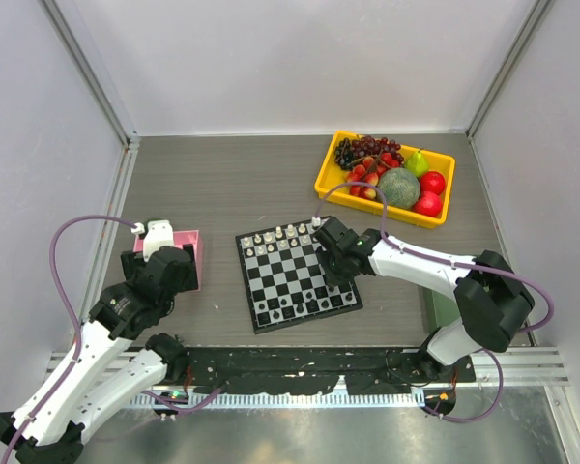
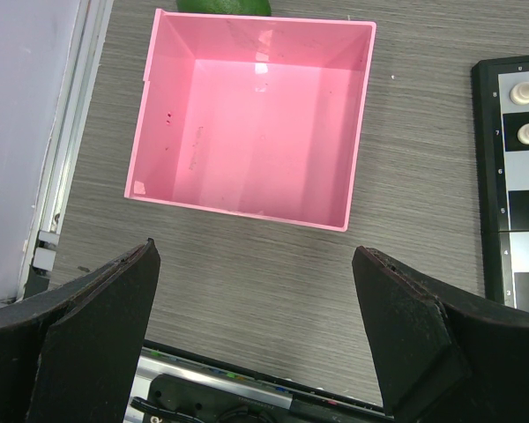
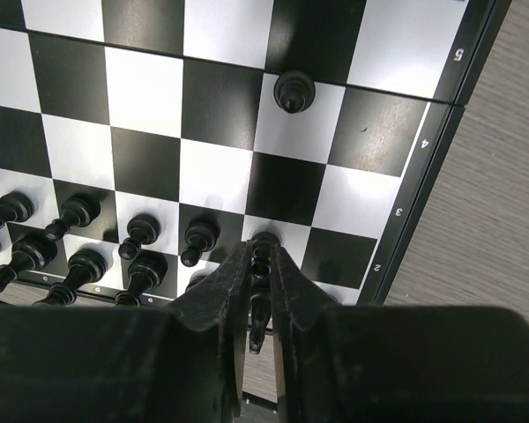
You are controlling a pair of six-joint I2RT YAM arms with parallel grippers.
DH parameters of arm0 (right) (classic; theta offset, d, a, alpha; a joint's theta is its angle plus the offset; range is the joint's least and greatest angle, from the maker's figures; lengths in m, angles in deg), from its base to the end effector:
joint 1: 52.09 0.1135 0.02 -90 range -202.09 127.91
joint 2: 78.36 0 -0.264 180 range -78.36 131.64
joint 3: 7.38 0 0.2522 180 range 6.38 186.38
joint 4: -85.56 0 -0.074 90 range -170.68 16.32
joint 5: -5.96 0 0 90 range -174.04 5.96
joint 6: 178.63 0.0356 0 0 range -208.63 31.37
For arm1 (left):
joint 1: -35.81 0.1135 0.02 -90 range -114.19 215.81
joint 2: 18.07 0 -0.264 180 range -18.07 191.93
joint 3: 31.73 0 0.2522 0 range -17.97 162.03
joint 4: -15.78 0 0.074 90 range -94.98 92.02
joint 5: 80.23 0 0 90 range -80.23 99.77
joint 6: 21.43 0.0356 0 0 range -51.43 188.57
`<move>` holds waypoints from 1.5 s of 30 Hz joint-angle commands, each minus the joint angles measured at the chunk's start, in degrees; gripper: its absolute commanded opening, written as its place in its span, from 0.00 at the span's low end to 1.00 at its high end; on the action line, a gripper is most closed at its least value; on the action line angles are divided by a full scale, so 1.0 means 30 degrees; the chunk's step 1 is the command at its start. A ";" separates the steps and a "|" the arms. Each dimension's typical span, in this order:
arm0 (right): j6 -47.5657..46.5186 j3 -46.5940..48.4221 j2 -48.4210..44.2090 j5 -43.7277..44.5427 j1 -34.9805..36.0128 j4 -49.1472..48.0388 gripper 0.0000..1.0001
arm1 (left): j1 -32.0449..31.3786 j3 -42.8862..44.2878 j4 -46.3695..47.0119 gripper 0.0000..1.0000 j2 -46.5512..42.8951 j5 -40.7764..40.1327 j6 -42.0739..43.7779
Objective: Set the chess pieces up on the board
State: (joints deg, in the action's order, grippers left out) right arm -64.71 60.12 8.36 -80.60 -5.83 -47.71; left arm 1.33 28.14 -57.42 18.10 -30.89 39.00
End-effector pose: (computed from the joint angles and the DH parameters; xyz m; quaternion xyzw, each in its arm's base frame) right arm 0.2004 0.2064 0.1940 -0.1832 0.9603 0.0957 0.1873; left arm 0.0984 -0.0394 0.2939 -0.0825 0.8841 0.1042 0.4480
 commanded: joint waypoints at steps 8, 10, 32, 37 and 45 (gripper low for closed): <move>-0.0386 0.2739 -0.0927 0.1107 0.0020 0.1196 0.49 | 0.0038 0.0334 0.0477 0.99 -0.0247 -0.0156 -0.0019; -0.0444 0.3499 -0.0869 0.1342 -0.0010 0.1430 0.51 | 0.0067 0.0334 0.0477 0.99 -0.0305 -0.0156 -0.0049; -0.1762 0.5436 -0.1194 0.3276 -0.0185 -0.0739 0.69 | 0.0009 0.0275 0.0566 0.99 -0.0892 -0.0039 0.0010; -0.1939 0.6140 0.0212 0.2431 -0.0945 -0.0297 0.63 | 0.0038 0.0305 0.0565 0.99 -0.0746 -0.0068 0.0010; -0.1500 0.5704 0.1357 0.1227 -0.1270 -0.0238 0.53 | 0.0009 0.0275 0.0565 0.99 -0.0687 -0.0127 -0.0019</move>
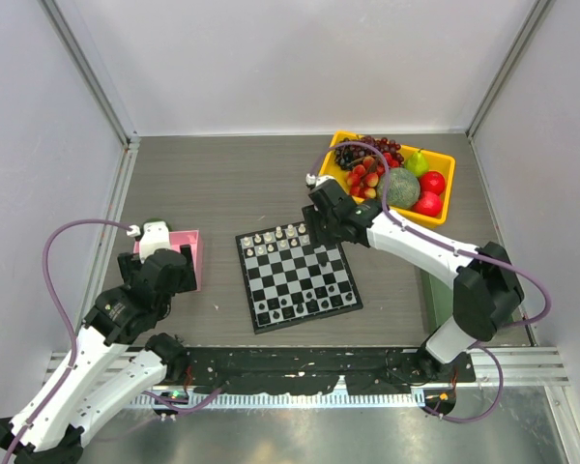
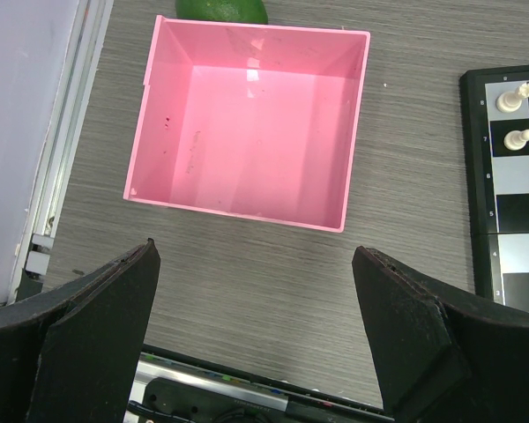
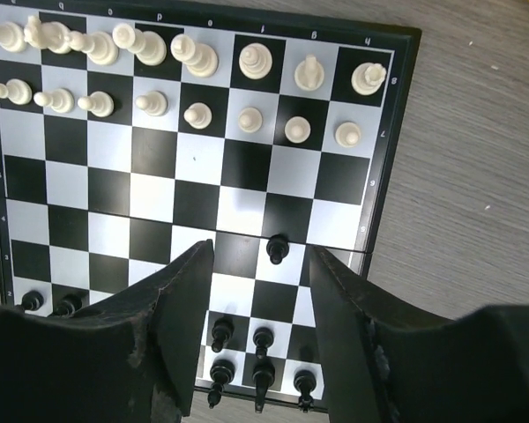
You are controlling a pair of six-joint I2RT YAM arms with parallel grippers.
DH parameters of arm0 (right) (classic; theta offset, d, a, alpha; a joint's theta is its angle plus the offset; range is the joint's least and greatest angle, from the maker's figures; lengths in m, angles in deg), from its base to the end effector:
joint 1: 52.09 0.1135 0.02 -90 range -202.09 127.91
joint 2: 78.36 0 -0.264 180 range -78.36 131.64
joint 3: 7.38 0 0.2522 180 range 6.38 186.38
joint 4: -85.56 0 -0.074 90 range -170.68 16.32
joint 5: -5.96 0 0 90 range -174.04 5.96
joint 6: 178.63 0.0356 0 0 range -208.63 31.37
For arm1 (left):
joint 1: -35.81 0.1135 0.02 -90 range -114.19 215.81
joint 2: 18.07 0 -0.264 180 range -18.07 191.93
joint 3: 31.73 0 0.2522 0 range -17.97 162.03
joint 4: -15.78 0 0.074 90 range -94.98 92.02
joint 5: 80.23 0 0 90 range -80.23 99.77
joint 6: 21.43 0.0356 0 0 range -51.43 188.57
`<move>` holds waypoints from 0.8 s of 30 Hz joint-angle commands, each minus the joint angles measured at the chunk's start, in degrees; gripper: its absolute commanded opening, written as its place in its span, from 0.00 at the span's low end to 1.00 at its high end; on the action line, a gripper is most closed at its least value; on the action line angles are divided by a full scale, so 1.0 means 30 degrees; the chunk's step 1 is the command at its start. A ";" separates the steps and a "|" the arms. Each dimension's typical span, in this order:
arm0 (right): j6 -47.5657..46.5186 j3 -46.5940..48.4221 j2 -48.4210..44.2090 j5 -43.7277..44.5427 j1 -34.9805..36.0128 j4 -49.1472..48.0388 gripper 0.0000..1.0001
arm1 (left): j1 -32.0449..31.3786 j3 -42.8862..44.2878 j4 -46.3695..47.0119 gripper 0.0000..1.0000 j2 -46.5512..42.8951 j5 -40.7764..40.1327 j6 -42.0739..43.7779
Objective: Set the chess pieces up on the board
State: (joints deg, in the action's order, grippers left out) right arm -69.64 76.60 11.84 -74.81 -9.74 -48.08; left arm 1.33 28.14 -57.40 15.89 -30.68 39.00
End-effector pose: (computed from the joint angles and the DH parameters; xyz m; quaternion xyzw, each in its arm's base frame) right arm 0.2536 0.2234 0.2635 -0.1659 0.9298 0.0975 0.3139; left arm 0.0926 -0.0356 0.2969 -0.0884 0.8785 0.0917 0.4605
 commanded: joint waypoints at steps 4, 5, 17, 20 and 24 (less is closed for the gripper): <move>0.0293 -0.0435 0.0667 -0.1114 0.0005 -0.0378 0.48 | 0.0009 0.0275 0.0558 0.99 0.0195 -0.0141 0.0039; 0.0294 -0.0465 0.0842 -0.1202 0.0034 -0.0378 0.47 | 0.0009 0.0275 0.0500 0.99 0.0224 -0.0141 0.0010; 0.0792 -0.2458 0.1400 -0.1614 0.0034 -0.1228 0.42 | 0.0009 0.0305 0.0470 0.99 0.0459 -0.0141 -0.0019; 0.0675 -0.2283 0.1605 -0.1613 0.0034 -0.1403 0.42 | 0.0067 0.0334 0.0441 0.99 0.0489 -0.0170 0.0010; 0.0557 -0.1727 0.2073 -0.1555 0.0034 -0.1404 0.42 | 0.0038 0.0305 0.0441 0.99 0.0488 -0.0199 -0.0019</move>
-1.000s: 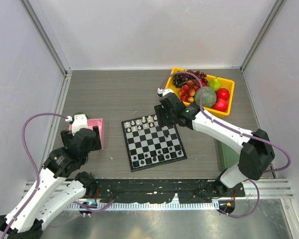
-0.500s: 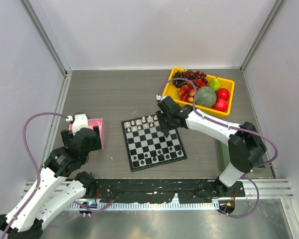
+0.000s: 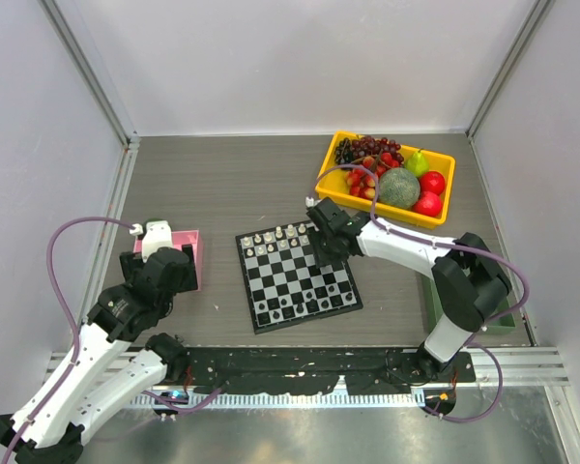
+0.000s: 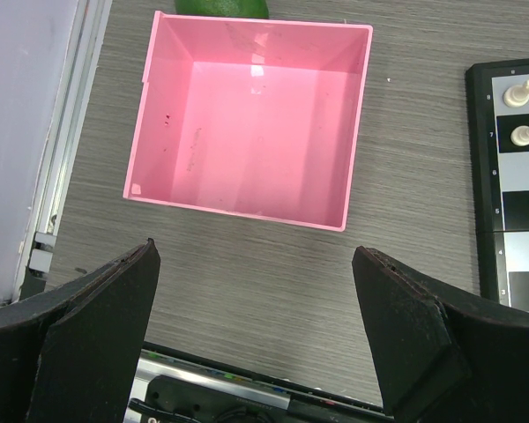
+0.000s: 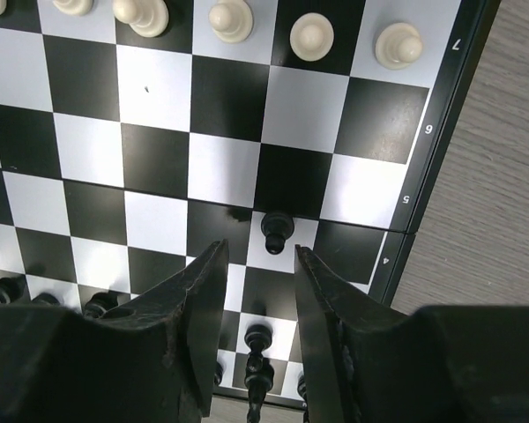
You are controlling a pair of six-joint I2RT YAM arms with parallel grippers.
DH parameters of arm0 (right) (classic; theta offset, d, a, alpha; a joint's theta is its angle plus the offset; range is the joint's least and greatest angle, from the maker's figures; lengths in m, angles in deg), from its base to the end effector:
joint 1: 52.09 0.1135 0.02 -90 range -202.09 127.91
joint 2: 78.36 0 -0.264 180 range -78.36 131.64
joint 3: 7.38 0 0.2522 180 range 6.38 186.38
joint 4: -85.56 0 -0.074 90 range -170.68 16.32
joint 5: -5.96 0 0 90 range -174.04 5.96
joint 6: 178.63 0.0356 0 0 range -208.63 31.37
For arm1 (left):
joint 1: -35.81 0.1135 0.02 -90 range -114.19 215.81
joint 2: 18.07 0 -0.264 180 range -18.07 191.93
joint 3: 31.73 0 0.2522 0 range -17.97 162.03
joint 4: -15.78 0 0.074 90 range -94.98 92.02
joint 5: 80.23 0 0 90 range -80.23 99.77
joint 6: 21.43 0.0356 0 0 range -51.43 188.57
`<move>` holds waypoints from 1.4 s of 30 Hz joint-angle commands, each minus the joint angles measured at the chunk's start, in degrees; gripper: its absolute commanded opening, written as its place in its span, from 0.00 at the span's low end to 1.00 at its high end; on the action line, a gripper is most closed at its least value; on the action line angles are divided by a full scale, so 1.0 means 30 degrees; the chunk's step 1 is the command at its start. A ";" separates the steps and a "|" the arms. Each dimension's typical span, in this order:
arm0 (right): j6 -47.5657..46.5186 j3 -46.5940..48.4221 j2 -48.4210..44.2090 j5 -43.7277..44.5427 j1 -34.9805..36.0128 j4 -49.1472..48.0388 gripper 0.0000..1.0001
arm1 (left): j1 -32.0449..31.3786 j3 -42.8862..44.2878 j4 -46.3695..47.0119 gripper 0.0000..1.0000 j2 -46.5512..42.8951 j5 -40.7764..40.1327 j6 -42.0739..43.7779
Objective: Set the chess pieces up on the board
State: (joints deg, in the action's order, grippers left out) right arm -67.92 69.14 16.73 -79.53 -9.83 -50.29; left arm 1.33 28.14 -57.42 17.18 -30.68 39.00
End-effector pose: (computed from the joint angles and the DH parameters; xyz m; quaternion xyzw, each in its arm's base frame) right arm 0.2481 0.2217 0.1988 -0.1724 0.9557 0.0905 0.2209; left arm 0.0960 -0.0379 0.2951 -0.0845 0.8821 0.0982 0.4528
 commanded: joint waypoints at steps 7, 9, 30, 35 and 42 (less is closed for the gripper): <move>-0.0135 0.0965 0.0736 0.0370 0.0064 -0.1076 0.33 | 0.0038 0.0305 0.0477 0.99 0.0059 -0.0200 -0.0048; -0.0252 0.0847 0.0561 0.0487 0.0035 -0.1195 0.33 | 0.0009 0.0334 0.0448 0.99 0.0029 -0.0199 -0.0048; -0.0136 -0.0498 -0.2511 0.1395 0.0064 0.0123 0.11 | 0.0038 0.0305 0.0448 0.99 0.0088 -0.0200 -0.0048; 0.0595 -0.2634 -0.4096 0.1191 0.0064 0.0182 0.11 | 0.0038 0.0334 0.0448 0.99 0.0146 -0.0141 -0.0019; 0.1182 -0.4191 -0.5299 0.0606 0.0064 -0.0024 0.11 | 0.0038 0.0334 0.0477 0.99 0.0146 -0.0054 0.0010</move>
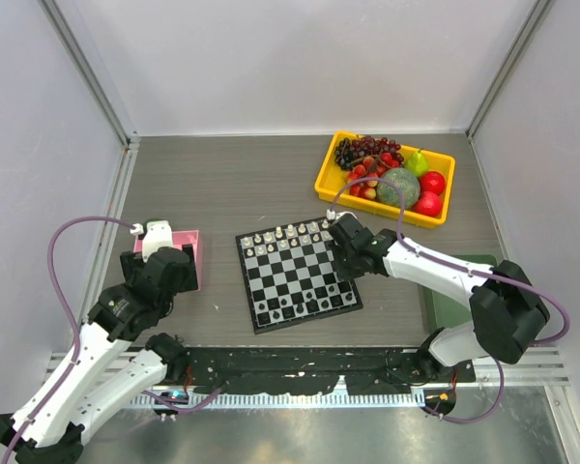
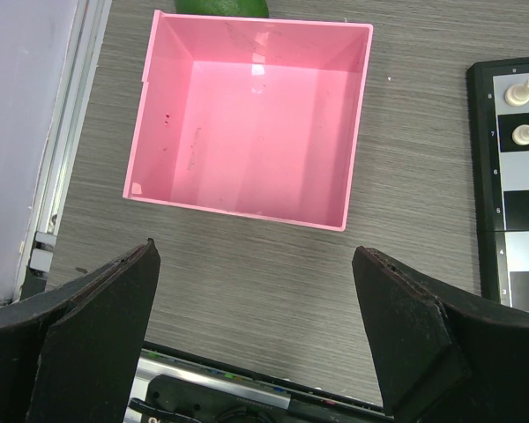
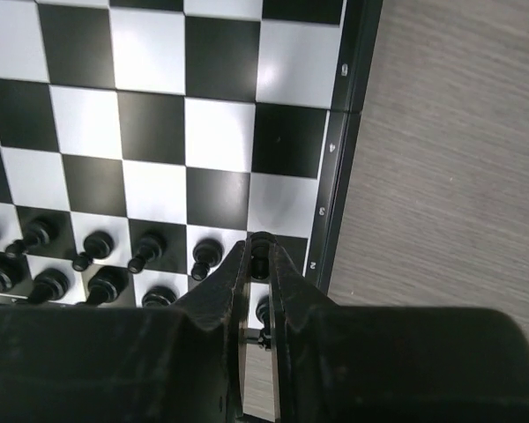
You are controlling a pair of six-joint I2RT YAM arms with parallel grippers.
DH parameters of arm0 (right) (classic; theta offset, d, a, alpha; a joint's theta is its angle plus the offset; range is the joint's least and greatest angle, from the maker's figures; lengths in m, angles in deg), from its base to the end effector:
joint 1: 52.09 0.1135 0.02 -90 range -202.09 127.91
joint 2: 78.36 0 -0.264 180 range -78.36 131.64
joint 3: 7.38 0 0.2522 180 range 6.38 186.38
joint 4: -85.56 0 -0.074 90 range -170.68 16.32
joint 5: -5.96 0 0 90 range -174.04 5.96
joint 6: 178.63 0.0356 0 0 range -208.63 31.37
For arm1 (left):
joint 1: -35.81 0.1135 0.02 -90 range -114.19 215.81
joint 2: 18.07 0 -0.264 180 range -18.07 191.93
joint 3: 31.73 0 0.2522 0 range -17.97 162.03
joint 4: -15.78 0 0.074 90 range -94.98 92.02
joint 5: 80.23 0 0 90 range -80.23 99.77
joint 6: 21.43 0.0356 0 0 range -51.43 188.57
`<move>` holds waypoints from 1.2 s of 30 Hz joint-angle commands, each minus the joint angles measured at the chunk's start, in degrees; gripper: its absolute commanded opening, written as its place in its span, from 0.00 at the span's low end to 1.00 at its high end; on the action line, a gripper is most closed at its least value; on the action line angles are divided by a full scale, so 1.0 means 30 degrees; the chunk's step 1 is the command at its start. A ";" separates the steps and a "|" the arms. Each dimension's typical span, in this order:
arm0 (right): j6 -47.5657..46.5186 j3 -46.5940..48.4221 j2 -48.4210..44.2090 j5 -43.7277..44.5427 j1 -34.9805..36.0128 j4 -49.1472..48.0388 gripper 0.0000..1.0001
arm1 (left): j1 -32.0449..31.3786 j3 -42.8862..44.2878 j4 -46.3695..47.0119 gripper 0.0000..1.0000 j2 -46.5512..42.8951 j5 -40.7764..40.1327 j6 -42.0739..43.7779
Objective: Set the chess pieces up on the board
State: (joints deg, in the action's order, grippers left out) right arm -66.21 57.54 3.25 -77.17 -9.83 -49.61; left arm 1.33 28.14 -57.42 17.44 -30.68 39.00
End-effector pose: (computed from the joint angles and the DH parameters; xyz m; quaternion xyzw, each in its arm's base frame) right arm 0.2065 0.1819 0.2061 -0.1522 0.9556 0.0823 0.2385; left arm 0.0966 -0.0384 0.2948 -0.0838 0.8829 0.0995 0.4513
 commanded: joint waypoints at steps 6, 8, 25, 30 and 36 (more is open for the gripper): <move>0.0819 -0.0675 -0.0629 -0.0445 0.0064 -0.0220 0.11 | 0.0038 0.0334 0.0449 0.99 0.0147 -0.0024 -0.0019; 0.0820 -0.0791 -0.0628 -0.0504 0.0093 -0.0161 0.11 | 0.0038 0.0334 0.0478 0.99 0.0118 -0.0053 -0.0019; 0.0936 -0.1173 -0.0658 -0.0183 0.0210 0.0132 0.16 | 0.0038 0.0334 0.0477 0.99 0.0234 -0.0024 0.0039; 0.0849 -0.0881 -0.0746 -0.0270 0.0210 0.0044 0.30 | 0.0038 0.0334 0.0477 0.99 0.0205 -0.0023 0.0039; 0.0527 0.0289 -0.0833 0.0199 0.0210 0.0276 0.33 | 0.0038 0.0334 0.0448 0.99 0.0235 -0.0024 0.0010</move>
State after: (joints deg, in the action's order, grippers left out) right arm -64.31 54.08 2.87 -78.37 -9.45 -48.80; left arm 1.33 28.14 -57.42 17.83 -30.59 39.00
